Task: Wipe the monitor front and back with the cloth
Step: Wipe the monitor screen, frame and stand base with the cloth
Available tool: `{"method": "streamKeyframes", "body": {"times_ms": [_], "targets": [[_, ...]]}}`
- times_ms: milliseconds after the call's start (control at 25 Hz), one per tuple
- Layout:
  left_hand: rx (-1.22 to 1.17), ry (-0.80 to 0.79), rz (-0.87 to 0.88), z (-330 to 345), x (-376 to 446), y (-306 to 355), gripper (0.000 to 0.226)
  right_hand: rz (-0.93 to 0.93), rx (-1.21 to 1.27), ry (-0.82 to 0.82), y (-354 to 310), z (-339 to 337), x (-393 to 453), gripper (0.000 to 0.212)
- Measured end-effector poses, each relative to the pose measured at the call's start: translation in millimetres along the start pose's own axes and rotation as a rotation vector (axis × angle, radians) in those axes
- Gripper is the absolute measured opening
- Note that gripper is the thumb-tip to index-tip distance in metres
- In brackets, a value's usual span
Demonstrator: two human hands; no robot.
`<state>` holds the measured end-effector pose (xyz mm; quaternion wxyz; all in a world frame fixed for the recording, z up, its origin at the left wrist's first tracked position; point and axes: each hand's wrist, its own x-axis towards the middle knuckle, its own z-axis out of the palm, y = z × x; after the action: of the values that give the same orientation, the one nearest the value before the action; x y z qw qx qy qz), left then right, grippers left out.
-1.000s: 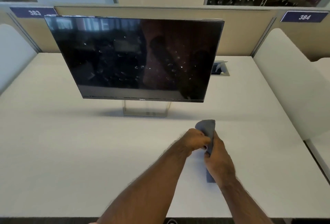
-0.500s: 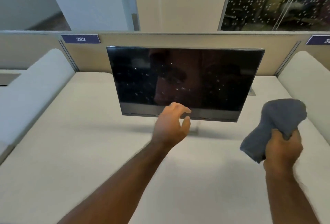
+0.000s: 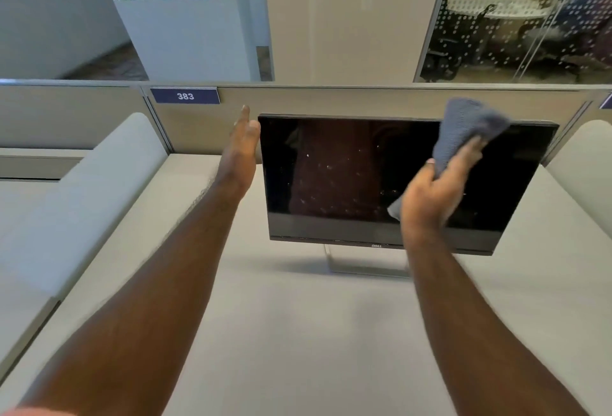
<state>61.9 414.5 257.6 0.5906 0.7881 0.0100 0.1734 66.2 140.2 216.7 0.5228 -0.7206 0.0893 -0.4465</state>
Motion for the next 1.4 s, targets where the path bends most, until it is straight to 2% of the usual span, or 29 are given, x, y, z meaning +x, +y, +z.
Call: {"method": "streamKeyframes", "body": {"times_ms": [120, 240, 360, 480, 680, 760, 960, 1040, 1160, 1240, 1400], "targets": [[-0.147, -0.083, -0.094, 4.0, 4.0, 4.6, 0.048, -0.137, -0.23, -0.168, -12.8, 46.1, -32.4, 0.067], [-0.213, -0.124, -0.097, 5.5, 9.4, 4.7, 0.042, -0.261, -0.444, -0.348, -19.8, 78.0, -67.1, 0.073], [-0.247, -0.141, -0.123, -1.6, 18.1, -6.0, 0.054, -0.498, -0.556, -0.505, -31.9, 108.5, -95.3, 0.077], [-0.24, -0.158, -0.151, -13.8, 23.5, -14.4, 0.064, -0.685, -0.572, -0.605, -44.0, 132.4, -108.0, 0.066], [-0.231, -0.191, -0.136, -20.4, 27.4, -20.8, 0.066, -0.788, -0.742, -0.752, -6.5, 103.9, -123.9, 0.065], [-0.215, -0.184, -0.124, -20.6, 28.0, -20.9, 0.066, -0.77, -0.802, -0.782, 4.1, 90.2, -128.0, 0.067], [-0.225, -0.182, -0.106, -18.9, 24.4, -14.5, 0.061, -0.757, -0.654, -0.61, -34.9, 121.4, -96.8, 0.061], [-0.225, -0.156, -0.078, -17.8, 24.6, -11.7, 0.058, -0.775, -0.629, -0.596, -42.8, 127.4, -91.6, 0.061], [-0.066, -0.092, 0.006, -13.5, 24.1, -8.6, 0.053, -0.754, -0.695, -0.633, -28.0, 111.3, -93.0, 0.065], [0.14, -0.073, 0.069, -9.2, 22.8, -7.9, 0.054, -0.614, -0.767, -0.596, -11.3, 92.9, -81.4, 0.074], [0.506, -0.072, 0.22, 0.0, 22.5, -7.8, 0.058, -0.217, -0.854, -0.409, 6.0, 54.6, -40.0, 0.082]]}}
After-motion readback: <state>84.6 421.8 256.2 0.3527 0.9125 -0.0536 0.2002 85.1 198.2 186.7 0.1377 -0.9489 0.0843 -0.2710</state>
